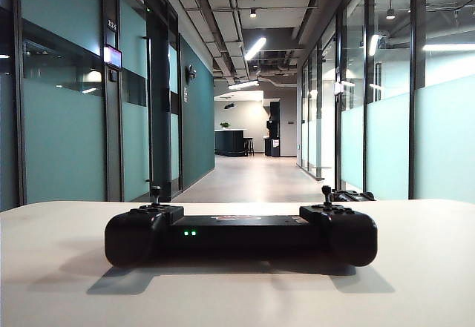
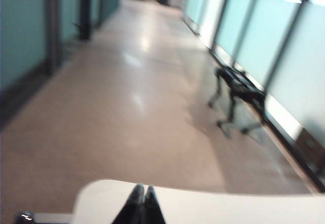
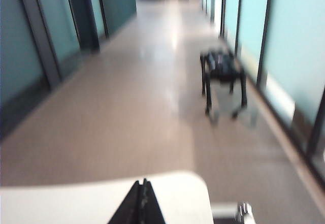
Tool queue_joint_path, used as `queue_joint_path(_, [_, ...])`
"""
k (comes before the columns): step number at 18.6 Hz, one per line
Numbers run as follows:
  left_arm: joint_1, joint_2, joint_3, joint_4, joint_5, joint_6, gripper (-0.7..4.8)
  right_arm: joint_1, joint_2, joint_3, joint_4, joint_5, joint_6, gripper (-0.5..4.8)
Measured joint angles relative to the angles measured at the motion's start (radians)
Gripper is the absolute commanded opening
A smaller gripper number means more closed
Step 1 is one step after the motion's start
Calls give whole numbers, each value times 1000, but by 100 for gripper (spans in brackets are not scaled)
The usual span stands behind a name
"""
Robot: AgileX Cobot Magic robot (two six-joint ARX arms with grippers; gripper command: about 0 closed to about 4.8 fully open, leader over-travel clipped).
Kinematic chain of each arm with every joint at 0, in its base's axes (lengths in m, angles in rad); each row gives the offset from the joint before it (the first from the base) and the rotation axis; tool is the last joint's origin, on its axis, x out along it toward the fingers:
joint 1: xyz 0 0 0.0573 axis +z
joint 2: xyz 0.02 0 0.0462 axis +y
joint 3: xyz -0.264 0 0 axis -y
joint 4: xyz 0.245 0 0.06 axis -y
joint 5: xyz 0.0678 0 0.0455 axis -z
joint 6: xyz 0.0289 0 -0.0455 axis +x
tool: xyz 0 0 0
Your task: Push the left joystick on the remote control sitting on the white table forward to make the robot dog walk in a straight line until it approaches the door.
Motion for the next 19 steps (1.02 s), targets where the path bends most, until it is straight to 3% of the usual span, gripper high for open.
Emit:
queue_joint_path(2, [-8,91,53,-5,50,0,-5,0,87,86,-106,-1,23,-4])
queue_joint_path(6, [-119,217,162,-98,71,15,-5,64,229,213,-243,-2,42,-4])
queue_joint_path(12, [-349,410,324,-237,74,47,-5,285,430,347,-345,-2,146,-4])
queue_joint_path(15, [-410,496,393,-323,105,51,-5,396,529,392,-399,0,210,-4])
queue_joint_path(19, [-441,582,458,-417,192,119,-5,502,640,412,-437,-3,307,-4])
